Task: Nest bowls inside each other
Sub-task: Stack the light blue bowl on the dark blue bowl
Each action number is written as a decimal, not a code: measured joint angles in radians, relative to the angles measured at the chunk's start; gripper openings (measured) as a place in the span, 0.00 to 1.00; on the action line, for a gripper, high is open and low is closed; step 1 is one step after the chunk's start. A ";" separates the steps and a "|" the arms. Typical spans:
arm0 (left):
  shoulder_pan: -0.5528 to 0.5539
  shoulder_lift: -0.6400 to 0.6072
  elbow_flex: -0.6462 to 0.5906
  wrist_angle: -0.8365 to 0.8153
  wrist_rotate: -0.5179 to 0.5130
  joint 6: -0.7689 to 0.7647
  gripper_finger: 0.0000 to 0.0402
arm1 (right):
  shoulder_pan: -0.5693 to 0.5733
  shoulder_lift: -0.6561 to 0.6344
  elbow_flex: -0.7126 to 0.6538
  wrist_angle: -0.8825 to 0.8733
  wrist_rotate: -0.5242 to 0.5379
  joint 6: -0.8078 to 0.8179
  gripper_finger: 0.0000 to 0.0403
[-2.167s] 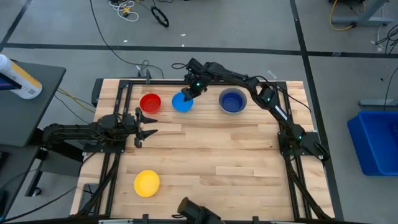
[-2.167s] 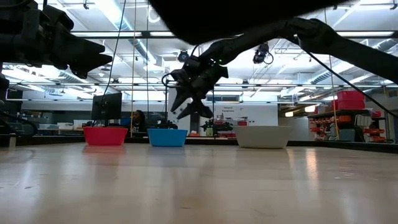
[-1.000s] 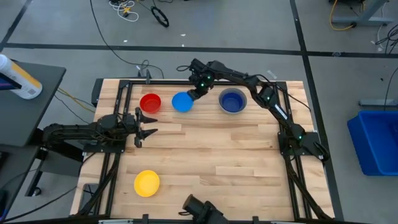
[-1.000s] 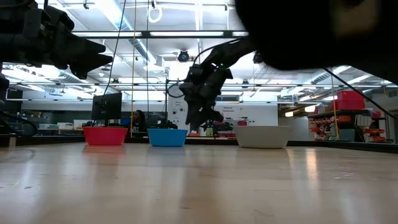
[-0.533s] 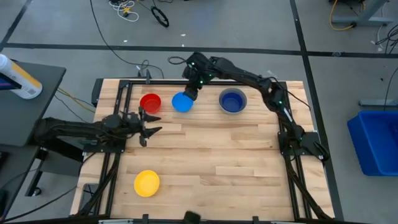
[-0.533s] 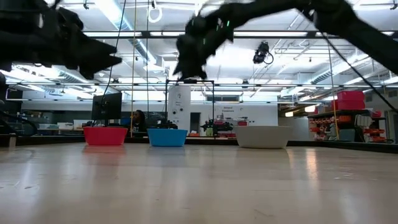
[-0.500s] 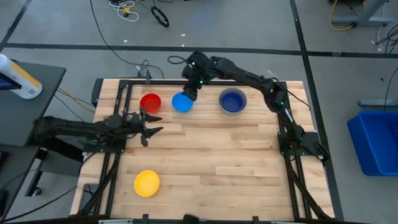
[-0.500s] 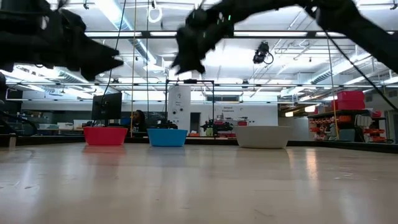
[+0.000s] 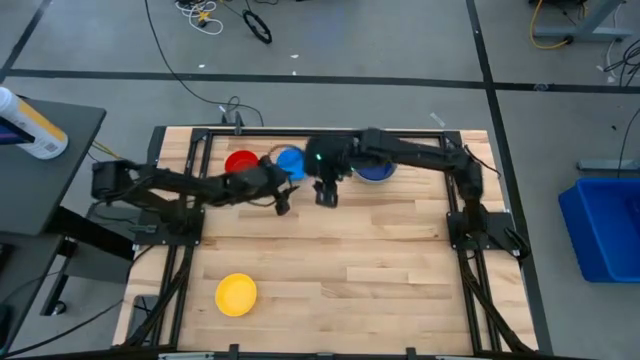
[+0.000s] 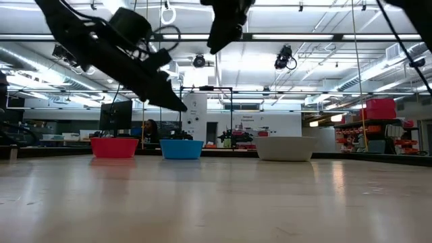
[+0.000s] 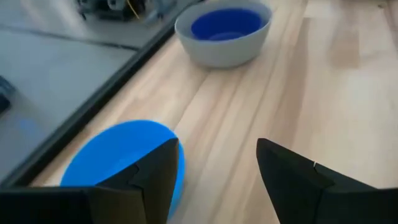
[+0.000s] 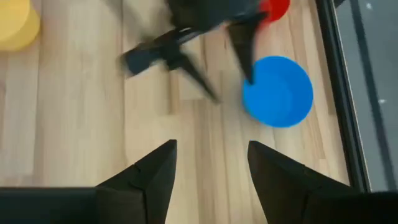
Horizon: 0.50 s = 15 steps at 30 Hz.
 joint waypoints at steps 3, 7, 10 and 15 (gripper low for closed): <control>0.065 0.013 -0.001 0.004 0.086 -0.026 0.56 | 0.014 -0.160 -0.264 0.240 0.006 0.013 0.51; 0.097 0.008 -0.031 0.045 0.134 -0.045 0.56 | -0.022 -0.459 -0.759 0.733 0.011 0.032 0.49; 0.097 0.005 -0.036 0.067 0.138 -0.038 0.56 | -0.056 -0.676 -1.116 1.076 -0.022 0.084 0.49; 0.110 0.012 -0.031 0.058 0.143 -0.039 0.56 | -0.051 -0.960 -1.561 1.462 -0.088 0.106 0.50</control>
